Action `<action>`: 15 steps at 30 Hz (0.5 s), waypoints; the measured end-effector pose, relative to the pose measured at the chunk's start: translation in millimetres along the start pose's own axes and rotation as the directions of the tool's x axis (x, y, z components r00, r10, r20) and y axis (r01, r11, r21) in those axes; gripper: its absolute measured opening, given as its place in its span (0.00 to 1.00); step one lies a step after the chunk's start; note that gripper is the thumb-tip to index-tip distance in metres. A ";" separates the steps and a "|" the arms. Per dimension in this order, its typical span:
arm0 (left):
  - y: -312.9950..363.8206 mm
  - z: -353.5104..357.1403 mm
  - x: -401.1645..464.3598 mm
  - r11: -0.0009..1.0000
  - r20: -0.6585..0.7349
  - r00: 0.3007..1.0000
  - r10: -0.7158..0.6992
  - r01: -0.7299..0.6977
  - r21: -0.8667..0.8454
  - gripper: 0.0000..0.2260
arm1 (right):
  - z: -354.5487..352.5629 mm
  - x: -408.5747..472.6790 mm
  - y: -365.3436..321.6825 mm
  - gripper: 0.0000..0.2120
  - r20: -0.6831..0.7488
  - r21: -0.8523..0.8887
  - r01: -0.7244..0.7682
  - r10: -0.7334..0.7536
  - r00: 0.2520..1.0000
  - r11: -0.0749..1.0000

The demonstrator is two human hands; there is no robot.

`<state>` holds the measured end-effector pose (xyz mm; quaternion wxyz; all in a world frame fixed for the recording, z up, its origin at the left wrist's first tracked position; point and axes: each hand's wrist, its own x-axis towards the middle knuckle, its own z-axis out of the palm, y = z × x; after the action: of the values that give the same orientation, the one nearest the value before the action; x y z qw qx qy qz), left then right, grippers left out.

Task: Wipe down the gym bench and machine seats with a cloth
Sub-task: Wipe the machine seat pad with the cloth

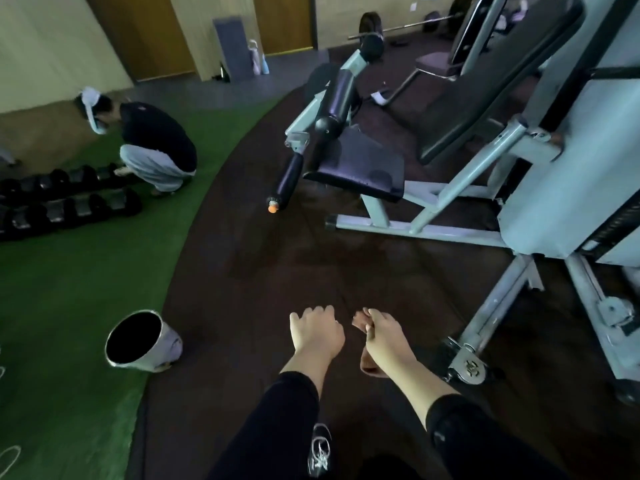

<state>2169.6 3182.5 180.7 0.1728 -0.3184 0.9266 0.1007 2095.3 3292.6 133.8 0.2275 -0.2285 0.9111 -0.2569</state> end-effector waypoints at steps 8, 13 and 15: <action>-4.1 -54.9 128.6 0.996 0.055 0.995 0.081 -0.084 0.045 0.19 | -16.7 113.9 -32.9 0.19 -0.081 0.007 -0.049 0.049 0.996 0.999; 18.4 -87.5 227.5 0.991 0.054 0.992 0.115 -0.118 0.064 0.18 | -43.4 217.3 -35.4 0.19 -0.100 0.028 -0.051 0.054 0.994 0.998; 28.5 -101.6 264.2 0.993 0.036 0.994 0.106 -0.108 0.056 0.18 | -60.7 259.2 -36.5 0.19 -0.118 0.029 -0.040 0.043 0.992 0.999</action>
<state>1930.8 3027.9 174.8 0.1917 -0.2613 0.9419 0.0880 1868.6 3148.6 124.1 0.1813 -0.1910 0.9240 -0.2773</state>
